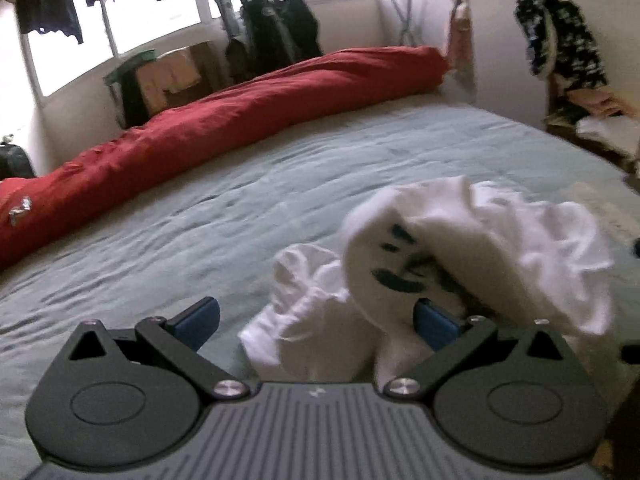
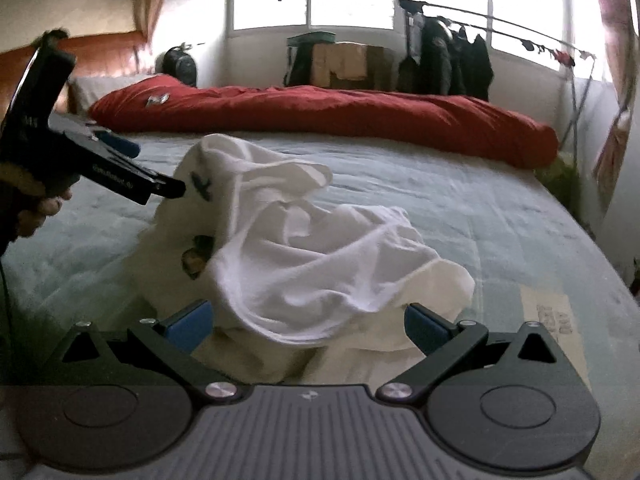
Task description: Fold clothes
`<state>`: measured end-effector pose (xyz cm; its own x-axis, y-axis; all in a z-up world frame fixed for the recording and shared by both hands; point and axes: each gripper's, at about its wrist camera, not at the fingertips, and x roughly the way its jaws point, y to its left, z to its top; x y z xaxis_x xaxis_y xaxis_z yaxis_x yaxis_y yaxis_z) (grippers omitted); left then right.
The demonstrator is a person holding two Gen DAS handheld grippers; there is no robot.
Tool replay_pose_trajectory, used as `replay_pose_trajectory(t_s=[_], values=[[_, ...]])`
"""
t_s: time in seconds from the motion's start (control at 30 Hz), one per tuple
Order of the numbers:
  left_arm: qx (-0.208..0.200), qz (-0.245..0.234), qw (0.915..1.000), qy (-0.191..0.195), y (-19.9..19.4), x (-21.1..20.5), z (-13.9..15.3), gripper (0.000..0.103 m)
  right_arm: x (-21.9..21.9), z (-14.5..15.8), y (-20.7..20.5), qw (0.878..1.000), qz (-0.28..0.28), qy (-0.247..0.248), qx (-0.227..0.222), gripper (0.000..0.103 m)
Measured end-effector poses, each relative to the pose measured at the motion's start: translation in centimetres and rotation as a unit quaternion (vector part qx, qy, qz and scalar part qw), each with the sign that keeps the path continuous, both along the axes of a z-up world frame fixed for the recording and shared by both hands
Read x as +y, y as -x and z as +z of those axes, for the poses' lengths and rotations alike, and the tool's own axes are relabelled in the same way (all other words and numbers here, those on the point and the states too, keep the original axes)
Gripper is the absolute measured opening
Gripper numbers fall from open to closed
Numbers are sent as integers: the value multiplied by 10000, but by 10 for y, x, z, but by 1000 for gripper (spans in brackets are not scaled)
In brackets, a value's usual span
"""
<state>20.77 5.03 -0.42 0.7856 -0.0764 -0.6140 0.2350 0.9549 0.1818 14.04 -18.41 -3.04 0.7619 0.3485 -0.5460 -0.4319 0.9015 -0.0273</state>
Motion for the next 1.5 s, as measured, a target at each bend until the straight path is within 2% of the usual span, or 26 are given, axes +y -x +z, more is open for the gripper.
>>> replay_pose_trajectory(t_s=[0.13, 0.23, 0.37, 0.5, 0.6, 0.77, 0.9, 0.97, 1.1, 1.2, 1.27, 1.3, 1.33, 1.4, 1.5], values=[[9, -503, 9987, 47, 14, -5, 13, 102, 9, 4, 8, 9997, 170, 117, -88, 103], [78, -765, 9970, 35, 14, -8, 12, 102, 16, 5, 9, 9992, 338, 176, -110, 103], [302, -1019, 9941, 214, 6, -5, 0, 102, 27, 0, -13, 9977, 580, 293, -172, 103], [519, -1486, 9874, 154, -13, -10, -12, 102, 34, -4, -36, 9941, 1044, 265, -117, 103], [635, -1801, 9816, 11, -31, -13, -21, 102, 40, -10, -57, 9890, 1417, 412, 141, 103], [952, -1904, 9770, 130, -53, -9, -26, 102, 52, -20, -88, 9791, 1712, 625, 905, 103], [1283, -1881, 9734, 257, -63, -7, -22, 102, 56, -18, -105, 9760, 1512, 430, 1508, 103], [1330, -1865, 9733, 141, -63, -7, -13, 102, 59, -13, -107, 9750, 1405, 441, 1662, 103], [1537, -2019, 9671, 157, -61, -2, 9, 102, 64, 15, -114, 9687, 1145, 273, 2187, 103], [1659, -1957, 9661, 283, -64, 8, 24, 102, 70, 40, -122, 9624, 891, 298, 2550, 103], [1770, -1921, 9645, 379, -70, 12, 30, 99, 75, 57, -129, 9594, 657, 397, 2713, 103], [1877, -1897, 9624, 514, -73, 16, 31, 91, 78, 64, -130, 9590, 537, 409, 2753, 103], [1994, -1892, 9589, 700, -77, 20, 29, 75, 79, 71, -129, 9579, 408, 408, 2813, 103], [2361, -1844, 9497, 913, -84, 23, 25, 59, 83, 83, -123, 9570, 160, 452, 2862, 103], [2491, -1920, 9443, 970, -88, 26, 23, 57, 87, 92, -116, 9557, -123, 516, 2896, 103]])
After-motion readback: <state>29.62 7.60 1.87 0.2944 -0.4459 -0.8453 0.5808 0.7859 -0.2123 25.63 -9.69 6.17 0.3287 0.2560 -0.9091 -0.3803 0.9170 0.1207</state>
